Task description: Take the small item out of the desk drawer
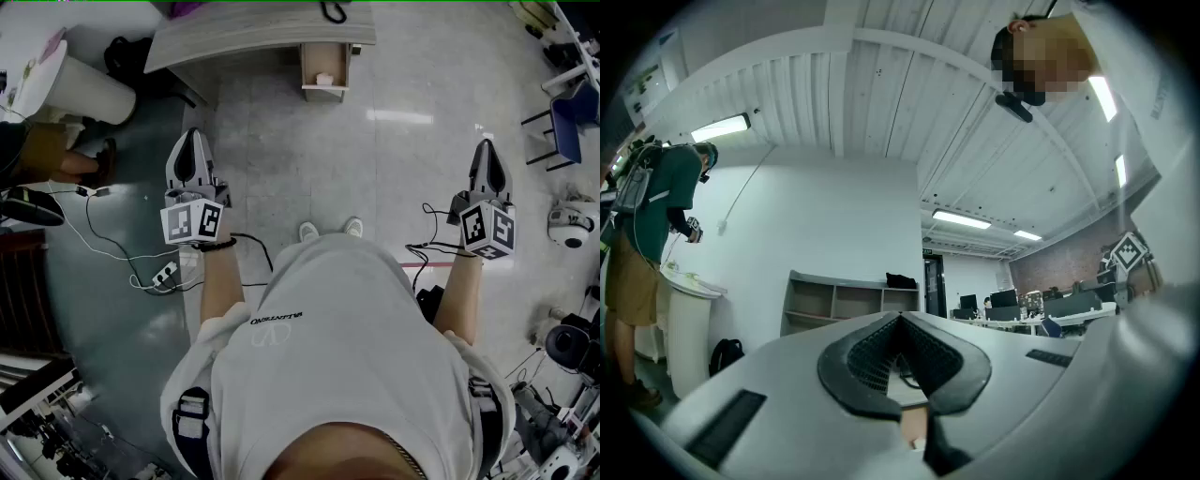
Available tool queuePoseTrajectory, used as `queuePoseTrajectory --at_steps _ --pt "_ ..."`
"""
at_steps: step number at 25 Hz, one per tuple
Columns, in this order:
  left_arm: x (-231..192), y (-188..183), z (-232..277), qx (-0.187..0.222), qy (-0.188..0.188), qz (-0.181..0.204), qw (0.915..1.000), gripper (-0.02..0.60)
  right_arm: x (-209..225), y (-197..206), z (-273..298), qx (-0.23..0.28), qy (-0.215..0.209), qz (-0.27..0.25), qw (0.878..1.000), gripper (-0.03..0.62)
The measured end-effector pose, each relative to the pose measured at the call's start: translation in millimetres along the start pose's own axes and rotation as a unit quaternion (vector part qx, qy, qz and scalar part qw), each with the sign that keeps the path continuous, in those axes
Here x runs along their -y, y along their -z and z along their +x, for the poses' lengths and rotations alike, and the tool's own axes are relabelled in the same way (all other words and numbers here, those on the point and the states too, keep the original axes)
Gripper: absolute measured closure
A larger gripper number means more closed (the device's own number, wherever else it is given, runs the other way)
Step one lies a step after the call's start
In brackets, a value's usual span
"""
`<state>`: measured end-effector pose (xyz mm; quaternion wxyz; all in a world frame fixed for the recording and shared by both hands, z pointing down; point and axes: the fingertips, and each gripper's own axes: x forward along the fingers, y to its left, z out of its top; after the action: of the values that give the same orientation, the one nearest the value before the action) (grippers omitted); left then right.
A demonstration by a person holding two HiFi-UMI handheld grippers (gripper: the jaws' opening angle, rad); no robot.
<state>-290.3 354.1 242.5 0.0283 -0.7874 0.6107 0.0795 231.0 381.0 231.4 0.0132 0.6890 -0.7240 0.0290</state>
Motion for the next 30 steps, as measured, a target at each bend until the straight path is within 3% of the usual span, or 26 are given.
queuePoseTrajectory --at_steps 16,21,30 --pt "34.7 6.3 20.0 -0.012 0.017 0.010 0.9997 0.586 21.1 0.2 3.3 0.016 -0.004 0.033 0.999 0.592" --pt "52.8 23.2 30.4 -0.045 -0.005 0.014 0.9989 0.586 40.2 3.0 10.4 0.014 -0.018 0.039 0.999 0.592" --pt "116.6 32.9 44.9 -0.038 0.021 0.010 0.9990 0.586 61.7 12.7 30.9 0.005 -0.065 0.036 0.997 0.592"
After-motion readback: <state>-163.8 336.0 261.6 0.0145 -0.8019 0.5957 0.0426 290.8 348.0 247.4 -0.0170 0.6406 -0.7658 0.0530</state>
